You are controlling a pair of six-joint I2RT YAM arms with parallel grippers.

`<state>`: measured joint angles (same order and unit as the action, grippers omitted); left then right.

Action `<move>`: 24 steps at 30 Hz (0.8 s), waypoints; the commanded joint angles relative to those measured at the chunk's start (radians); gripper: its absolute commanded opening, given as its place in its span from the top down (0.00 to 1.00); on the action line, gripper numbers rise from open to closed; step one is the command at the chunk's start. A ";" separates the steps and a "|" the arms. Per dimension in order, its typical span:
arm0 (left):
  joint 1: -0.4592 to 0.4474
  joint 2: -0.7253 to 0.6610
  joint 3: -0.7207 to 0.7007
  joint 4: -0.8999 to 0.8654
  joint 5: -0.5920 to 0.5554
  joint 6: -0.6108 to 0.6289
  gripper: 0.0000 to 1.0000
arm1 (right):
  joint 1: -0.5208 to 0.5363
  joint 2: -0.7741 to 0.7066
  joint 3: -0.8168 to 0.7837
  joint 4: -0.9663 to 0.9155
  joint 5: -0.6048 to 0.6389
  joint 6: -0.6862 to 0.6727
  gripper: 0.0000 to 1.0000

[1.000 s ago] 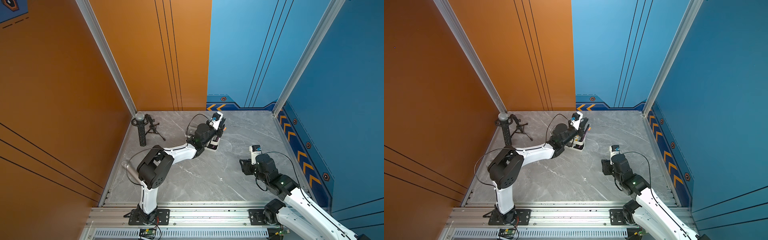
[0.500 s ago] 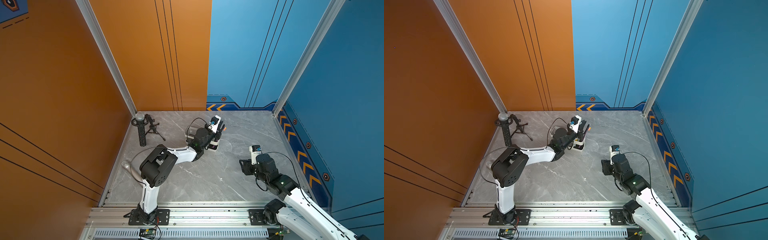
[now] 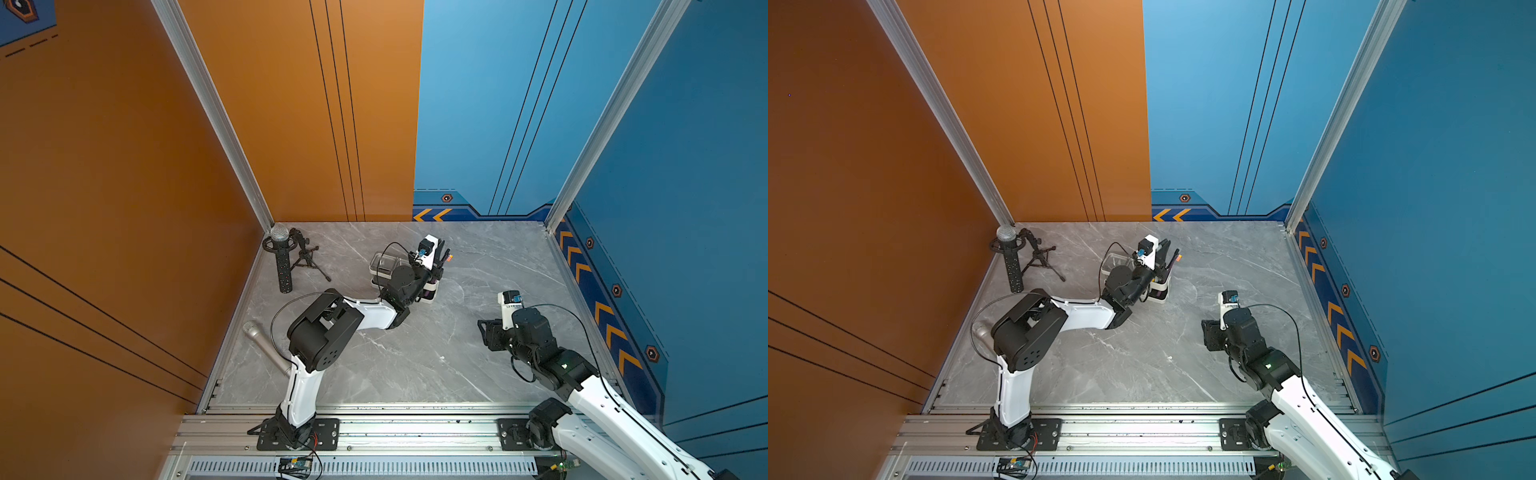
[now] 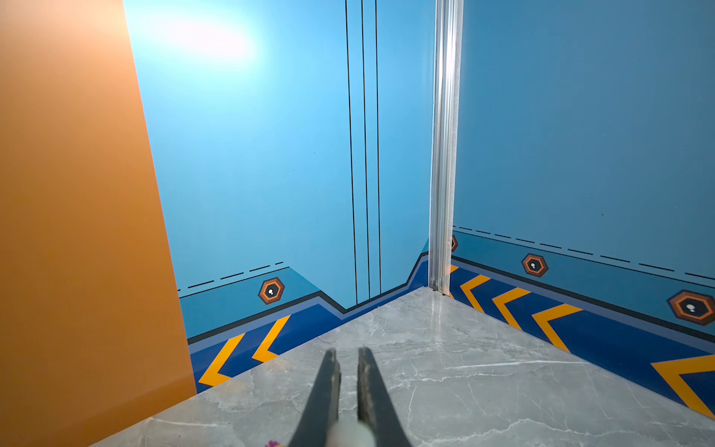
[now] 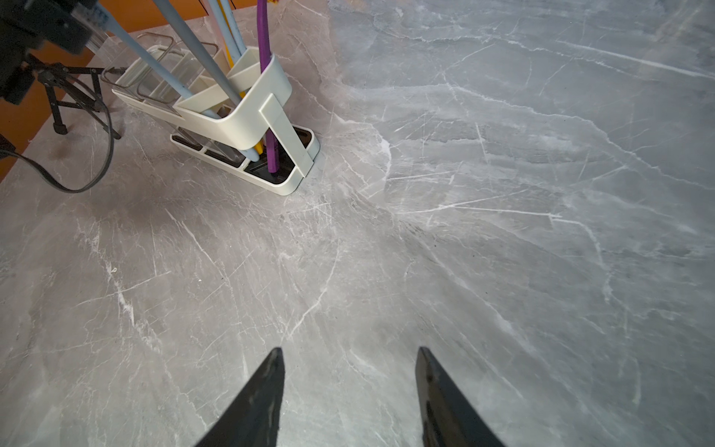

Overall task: Place the toothbrush into the toothbrush holder
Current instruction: Place the toothbrush in the toothbrush holder.

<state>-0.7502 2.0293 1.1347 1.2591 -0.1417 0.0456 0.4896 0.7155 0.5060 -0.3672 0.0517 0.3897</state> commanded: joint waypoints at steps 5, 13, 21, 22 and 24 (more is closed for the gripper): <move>-0.014 0.057 -0.023 -0.027 -0.041 0.005 1.00 | -0.005 0.000 -0.007 -0.012 -0.016 0.000 0.45; -0.028 0.080 -0.024 -0.029 -0.066 0.034 1.00 | -0.006 -0.001 -0.004 -0.012 -0.017 -0.002 0.45; -0.034 0.092 -0.030 -0.028 -0.092 0.042 0.94 | -0.008 0.003 -0.008 -0.009 -0.018 -0.002 0.44; -0.035 0.091 -0.030 -0.027 -0.096 0.048 0.91 | -0.008 0.004 -0.007 -0.010 -0.018 -0.002 0.44; -0.035 0.089 -0.029 -0.028 -0.103 0.057 0.83 | -0.008 0.006 -0.007 -0.010 -0.017 -0.002 0.44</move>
<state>-0.7738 2.0598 1.1347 1.3273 -0.2039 0.0990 0.4896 0.7174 0.5060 -0.3672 0.0509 0.3897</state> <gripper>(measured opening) 0.151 0.555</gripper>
